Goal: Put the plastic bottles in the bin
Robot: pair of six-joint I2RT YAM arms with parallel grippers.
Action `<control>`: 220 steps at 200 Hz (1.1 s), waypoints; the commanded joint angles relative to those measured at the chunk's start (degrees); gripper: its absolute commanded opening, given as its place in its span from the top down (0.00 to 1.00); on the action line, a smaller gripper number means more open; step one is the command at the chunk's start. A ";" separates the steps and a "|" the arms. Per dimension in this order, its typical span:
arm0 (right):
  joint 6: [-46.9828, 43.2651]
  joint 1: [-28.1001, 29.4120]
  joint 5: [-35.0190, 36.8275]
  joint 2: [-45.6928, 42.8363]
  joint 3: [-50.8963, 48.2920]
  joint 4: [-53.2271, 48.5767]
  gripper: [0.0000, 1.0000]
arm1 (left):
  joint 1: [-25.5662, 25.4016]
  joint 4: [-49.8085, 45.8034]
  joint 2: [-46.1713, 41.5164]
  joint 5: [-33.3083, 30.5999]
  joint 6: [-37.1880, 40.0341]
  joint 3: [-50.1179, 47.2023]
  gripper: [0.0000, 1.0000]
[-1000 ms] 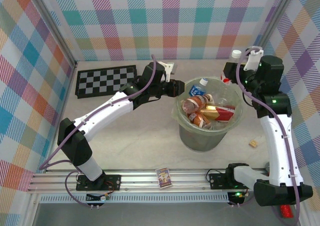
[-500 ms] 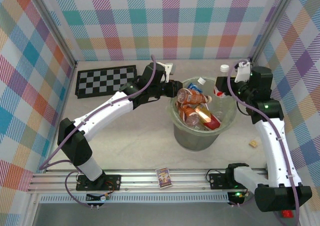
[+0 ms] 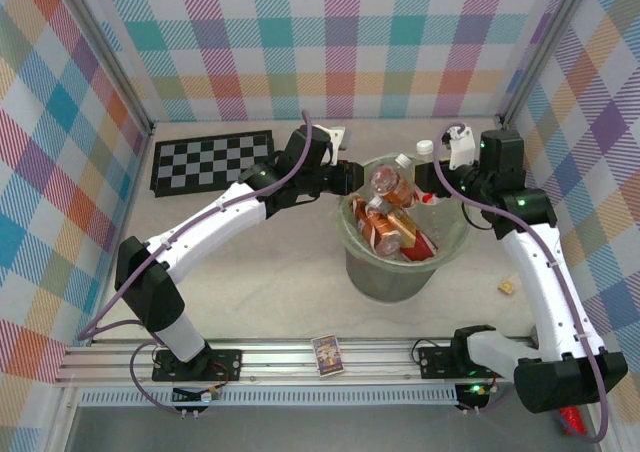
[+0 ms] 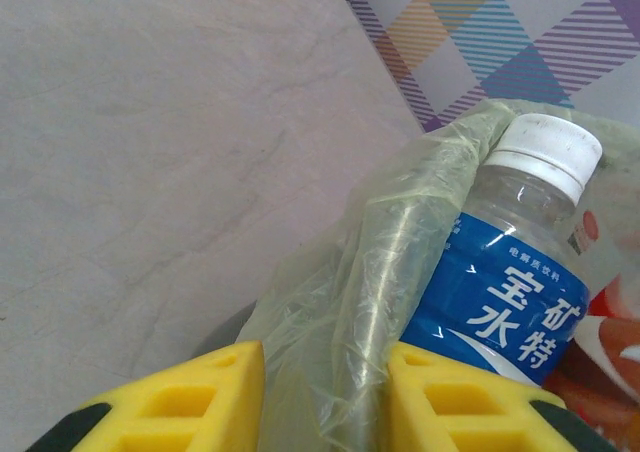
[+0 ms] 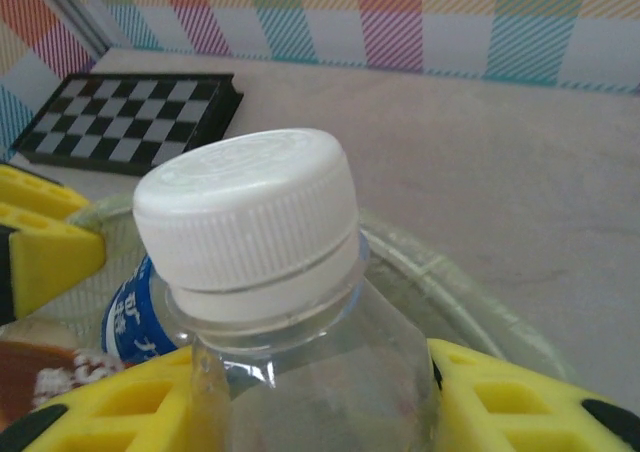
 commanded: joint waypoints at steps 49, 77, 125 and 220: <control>3.88 2.28 -0.58 6.22 9.79 -27.04 0.35 | 0.44 -2.66 -0.82 -5.15 -0.43 1.07 0.69; 4.03 2.30 3.17 7.25 18.44 -30.12 0.23 | 0.65 -3.11 -1.52 -5.61 0.00 0.99 0.69; 5.15 2.35 6.28 11.28 32.75 -31.76 0.21 | 0.64 -2.91 -2.06 -5.48 0.22 0.74 0.69; 11.48 9.14 -0.21 13.69 24.54 -18.15 0.49 | 0.82 -4.13 -2.84 -8.95 1.01 1.69 0.72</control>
